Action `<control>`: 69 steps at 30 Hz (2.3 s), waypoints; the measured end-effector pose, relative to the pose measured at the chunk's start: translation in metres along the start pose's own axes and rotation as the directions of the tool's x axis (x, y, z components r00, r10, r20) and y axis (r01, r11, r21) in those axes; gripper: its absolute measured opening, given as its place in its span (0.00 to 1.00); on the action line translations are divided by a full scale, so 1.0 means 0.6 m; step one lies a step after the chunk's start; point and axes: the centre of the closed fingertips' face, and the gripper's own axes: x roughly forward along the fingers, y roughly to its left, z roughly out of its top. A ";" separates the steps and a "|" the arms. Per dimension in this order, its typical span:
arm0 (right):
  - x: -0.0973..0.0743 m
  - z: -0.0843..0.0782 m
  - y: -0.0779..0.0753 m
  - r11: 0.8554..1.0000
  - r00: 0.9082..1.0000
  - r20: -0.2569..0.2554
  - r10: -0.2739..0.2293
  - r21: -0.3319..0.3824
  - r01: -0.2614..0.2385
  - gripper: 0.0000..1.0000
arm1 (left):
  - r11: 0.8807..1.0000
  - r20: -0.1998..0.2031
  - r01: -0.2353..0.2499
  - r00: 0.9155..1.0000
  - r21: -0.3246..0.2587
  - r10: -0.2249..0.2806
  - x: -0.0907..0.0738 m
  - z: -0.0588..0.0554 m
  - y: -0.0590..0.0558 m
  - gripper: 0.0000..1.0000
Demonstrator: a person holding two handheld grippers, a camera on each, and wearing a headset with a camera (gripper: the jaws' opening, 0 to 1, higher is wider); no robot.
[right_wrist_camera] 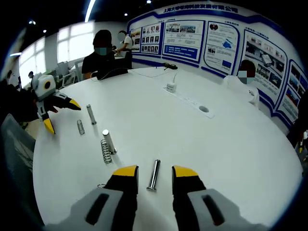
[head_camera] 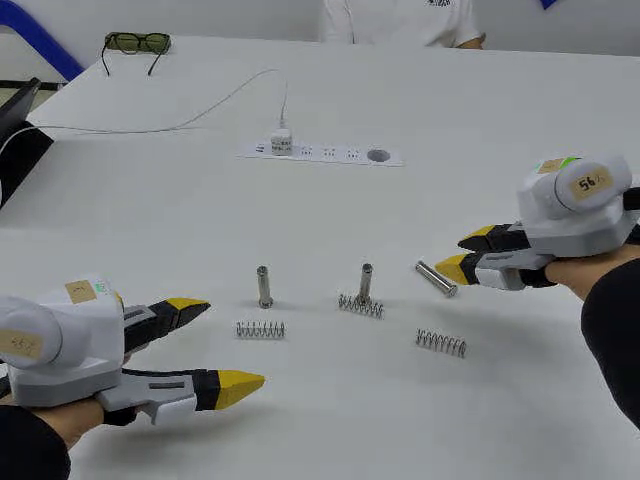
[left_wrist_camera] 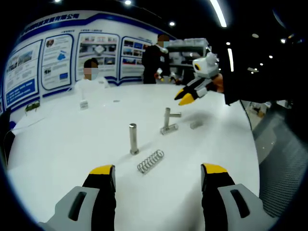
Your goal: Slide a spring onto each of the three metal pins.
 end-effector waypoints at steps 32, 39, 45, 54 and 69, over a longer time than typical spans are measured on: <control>0.076 -0.020 -0.001 0.997 0.990 -0.141 0.000 0.073 0.010 0.16 | 1.000 -0.014 0.001 1.000 -0.010 -0.001 -0.002 -0.010 0.002 0.71; 0.082 -0.023 -0.003 0.997 0.986 -0.166 0.003 0.079 0.011 0.14 | 1.000 -0.010 0.001 1.000 -0.010 -0.001 -0.002 -0.009 0.002 0.71; 0.087 -0.031 -0.005 0.996 0.982 -0.189 0.006 0.089 0.011 0.12 | 1.000 -0.007 -0.001 1.000 -0.009 0.001 -0.002 -0.008 0.002 0.72; 0.093 -0.037 -0.006 0.996 0.978 -0.208 0.010 0.088 0.009 0.11 | 1.000 -0.006 -0.003 1.000 -0.011 0.003 -0.003 -0.007 0.004 0.72; 0.093 -0.039 -0.002 0.994 0.970 -0.241 0.025 0.108 0.001 0.09 | 1.000 -0.008 -0.004 1.000 -0.010 0.004 -0.001 -0.008 0.005 0.71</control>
